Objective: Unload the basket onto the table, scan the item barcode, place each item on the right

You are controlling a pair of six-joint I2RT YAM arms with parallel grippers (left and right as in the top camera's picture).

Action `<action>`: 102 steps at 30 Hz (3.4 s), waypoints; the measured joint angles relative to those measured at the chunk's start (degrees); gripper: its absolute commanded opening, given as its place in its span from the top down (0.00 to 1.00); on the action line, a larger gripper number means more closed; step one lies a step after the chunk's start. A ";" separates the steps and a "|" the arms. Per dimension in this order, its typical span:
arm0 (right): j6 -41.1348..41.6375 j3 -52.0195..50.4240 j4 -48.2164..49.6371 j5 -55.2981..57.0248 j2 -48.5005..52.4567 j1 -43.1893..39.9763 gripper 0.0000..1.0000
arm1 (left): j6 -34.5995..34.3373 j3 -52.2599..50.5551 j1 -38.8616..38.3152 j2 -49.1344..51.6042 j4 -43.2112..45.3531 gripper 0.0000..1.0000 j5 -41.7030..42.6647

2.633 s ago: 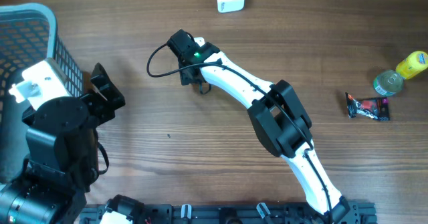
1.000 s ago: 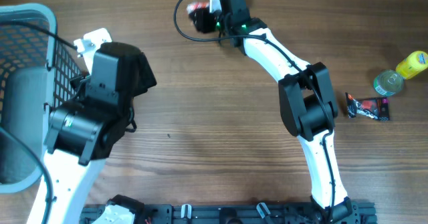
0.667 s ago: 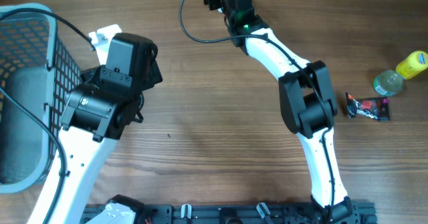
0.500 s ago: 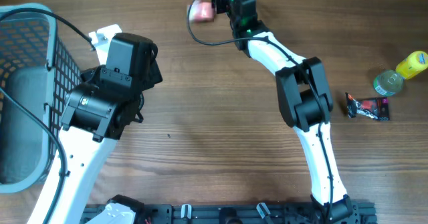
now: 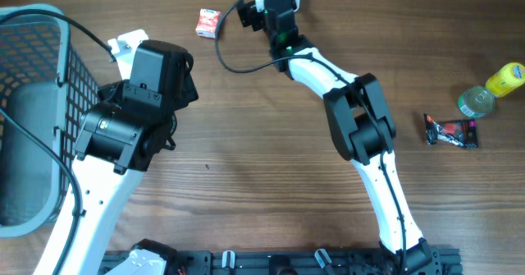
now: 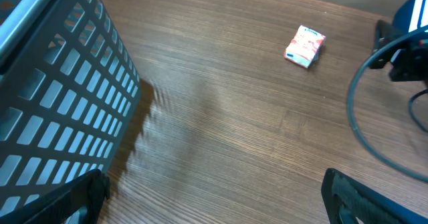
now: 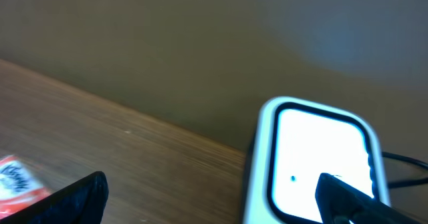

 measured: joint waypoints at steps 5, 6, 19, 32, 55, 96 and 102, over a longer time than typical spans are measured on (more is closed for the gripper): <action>-3.23 -0.07 -14.12 -1.38 -4.22 1.44 0.00 | 0.00 0.00 0.00 0.00 0.26 0.00 -0.02; -4.55 -0.07 -17.14 -2.82 -5.46 1.62 0.00 | 0.00 0.00 0.00 0.00 0.57 0.00 -0.04; -19.89 0.24 -37.99 -31.65 -10.25 2.62 0.00 | -0.07 0.00 0.00 -2.34 0.85 0.00 -0.44; -8.35 0.13 -38.42 -20.79 -13.05 0.09 0.00 | -1.86 -0.07 2.45 8.39 16.41 0.00 -0.35; 1.29 0.24 -60.92 -13.73 -34.23 -18.23 0.00 | -21.62 0.20 8.83 42.12 48.41 0.01 20.41; 3.87 0.24 -68.35 -15.04 -34.21 -18.23 0.00 | 12.46 17.75 10.16 62.23 64.67 0.00 20.96; 5.42 0.24 -68.22 -15.45 -34.18 -18.21 0.00 | 12.70 17.75 10.75 65.94 67.06 0.00 21.03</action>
